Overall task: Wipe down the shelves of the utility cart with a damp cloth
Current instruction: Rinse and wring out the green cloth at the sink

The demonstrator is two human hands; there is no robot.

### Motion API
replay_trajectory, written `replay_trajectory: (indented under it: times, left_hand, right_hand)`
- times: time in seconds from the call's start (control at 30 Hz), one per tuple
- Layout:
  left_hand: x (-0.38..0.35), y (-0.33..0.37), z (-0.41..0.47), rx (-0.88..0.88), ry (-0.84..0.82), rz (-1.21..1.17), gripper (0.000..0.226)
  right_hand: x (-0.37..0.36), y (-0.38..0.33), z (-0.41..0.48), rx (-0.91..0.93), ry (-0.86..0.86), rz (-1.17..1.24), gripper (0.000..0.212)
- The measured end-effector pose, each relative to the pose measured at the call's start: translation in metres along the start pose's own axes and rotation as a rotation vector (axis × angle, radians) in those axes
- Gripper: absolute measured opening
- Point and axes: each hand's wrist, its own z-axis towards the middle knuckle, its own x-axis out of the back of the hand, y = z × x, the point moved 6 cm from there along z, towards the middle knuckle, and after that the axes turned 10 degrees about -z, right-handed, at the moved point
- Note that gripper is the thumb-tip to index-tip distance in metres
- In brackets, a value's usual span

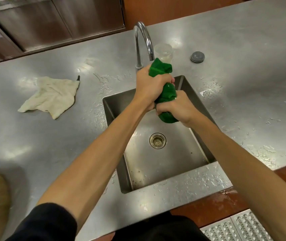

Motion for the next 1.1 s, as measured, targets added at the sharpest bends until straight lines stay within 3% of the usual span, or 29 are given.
replay_trajectory:
  times: [0.13, 0.23, 0.3, 0.37, 0.5, 0.6, 0.7, 0.77, 0.83, 0.9, 1.0, 1.1]
  left_hand:
    - [0.008, -0.009, -0.005, 0.075, -0.012, -0.033, 0.022]
    - [0.016, -0.023, -0.01, 0.154, 0.058, -0.098, 0.019]
    - [0.02, -0.034, -0.011, 0.192, 0.152, -0.126, 0.02]
    - [0.031, -0.045, -0.01, 0.22, 0.306, -0.146, 0.02]
    - [0.054, -0.068, -0.013, 0.353, 0.623, -0.287, 0.016]
    - [0.057, -0.077, -0.018, 0.457, 0.681, -0.344, 0.024]
    - [0.049, -0.081, -0.024, 0.562, 0.603, -0.346, 0.031]
    - [0.043, -0.084, -0.03, 0.585, 0.574, -0.322, 0.034]
    - [0.04, -0.086, -0.034, 0.526, 0.594, -0.302, 0.023]
    - [0.04, -0.081, -0.03, 0.373, 0.589, -0.179, 0.013]
    - [0.028, -0.057, -0.018, 0.129, 0.378, 0.164, 0.018]
    - [0.017, -0.037, -0.014, 0.04, 0.228, 0.235, 0.024]
  right_hand:
    - [-0.016, 0.008, -0.002, -0.055, -0.32, 0.153, 0.021]
    - [-0.017, 0.016, -0.004, -0.137, -0.422, 0.066, 0.025]
    - [-0.012, 0.023, -0.005, -0.174, -0.352, -0.059, 0.031]
    - [-0.009, 0.027, -0.006, -0.164, -0.242, -0.237, 0.05]
    - [0.001, 0.017, -0.021, 0.041, 0.214, -0.613, 0.091]
    - [-0.017, 0.007, -0.049, 0.31, 0.457, -0.908, 0.075]
    - [-0.034, 0.018, -0.055, 0.268, 0.469, -1.14, 0.083]
    - [-0.03, 0.023, -0.047, 0.18, 0.477, -1.089, 0.092]
    - [-0.02, 0.022, -0.039, 0.115, 0.525, -1.058, 0.094]
    - [-0.015, 0.026, -0.03, 0.057, 0.514, -1.016, 0.077]
    - [-0.008, 0.037, -0.023, -0.064, 0.497, -0.716, 0.047]
    - [-0.008, 0.03, -0.016, -0.02, 0.351, -0.479, 0.027]
